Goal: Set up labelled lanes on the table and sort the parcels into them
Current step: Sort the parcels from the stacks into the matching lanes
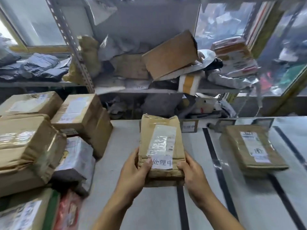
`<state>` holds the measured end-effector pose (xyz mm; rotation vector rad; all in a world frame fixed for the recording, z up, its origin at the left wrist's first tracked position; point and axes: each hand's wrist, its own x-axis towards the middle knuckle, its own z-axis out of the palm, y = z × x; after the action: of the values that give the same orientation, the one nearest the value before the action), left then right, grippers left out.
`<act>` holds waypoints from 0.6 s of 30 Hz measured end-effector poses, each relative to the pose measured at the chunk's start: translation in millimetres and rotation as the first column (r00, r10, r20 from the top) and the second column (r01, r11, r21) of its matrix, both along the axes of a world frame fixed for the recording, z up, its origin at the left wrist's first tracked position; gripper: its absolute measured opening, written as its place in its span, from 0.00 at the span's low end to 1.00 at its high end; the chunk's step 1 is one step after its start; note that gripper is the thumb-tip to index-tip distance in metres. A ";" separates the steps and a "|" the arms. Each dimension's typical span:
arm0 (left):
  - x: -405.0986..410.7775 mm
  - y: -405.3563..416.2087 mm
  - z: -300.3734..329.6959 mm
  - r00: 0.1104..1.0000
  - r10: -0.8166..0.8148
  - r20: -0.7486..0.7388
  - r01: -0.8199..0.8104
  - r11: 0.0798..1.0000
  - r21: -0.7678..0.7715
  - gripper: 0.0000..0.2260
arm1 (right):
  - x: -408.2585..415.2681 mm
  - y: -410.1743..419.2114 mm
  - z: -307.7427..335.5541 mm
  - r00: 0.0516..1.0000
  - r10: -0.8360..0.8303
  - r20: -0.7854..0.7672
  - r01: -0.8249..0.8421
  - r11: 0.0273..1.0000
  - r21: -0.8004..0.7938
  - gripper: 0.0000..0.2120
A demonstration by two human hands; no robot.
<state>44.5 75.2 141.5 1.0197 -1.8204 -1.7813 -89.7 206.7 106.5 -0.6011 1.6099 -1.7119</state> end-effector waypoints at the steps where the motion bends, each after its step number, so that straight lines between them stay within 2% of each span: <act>1: -6.1 11.0 -1.5 1.000 -0.010 -0.005 0.010 1.000 0.013 0.17 | -4.1 12.2 -0.4 1.000 -0.018 0.000 0.018 1.000 -0.004 0.22; 5: -44.5 49.5 1.2 0.997 -0.061 -0.048 0.062 0.998 0.030 0.19 | -37.7 55.5 6.9 0.992 -0.114 -0.060 0.114 0.993 -0.010 0.22; 11: -129.0 97.4 -0.7 0.989 -0.131 -0.064 0.134 0.990 0.047 0.20 | -112.8 102.1 11.3 0.962 -0.250 -0.114 0.258 0.964 0.060 0.19; 18: -183.2 121.6 -29.7 0.990 -0.126 0.063 0.117 0.985 0.124 0.19 | -170.6 119.2 -20.9 0.975 -0.208 -0.079 0.220 0.958 0.183 0.19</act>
<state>-138.7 196.8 111.9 1.0489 -1.8737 -1.9707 -260.3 325.9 85.6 -0.3979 1.9140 -1.6782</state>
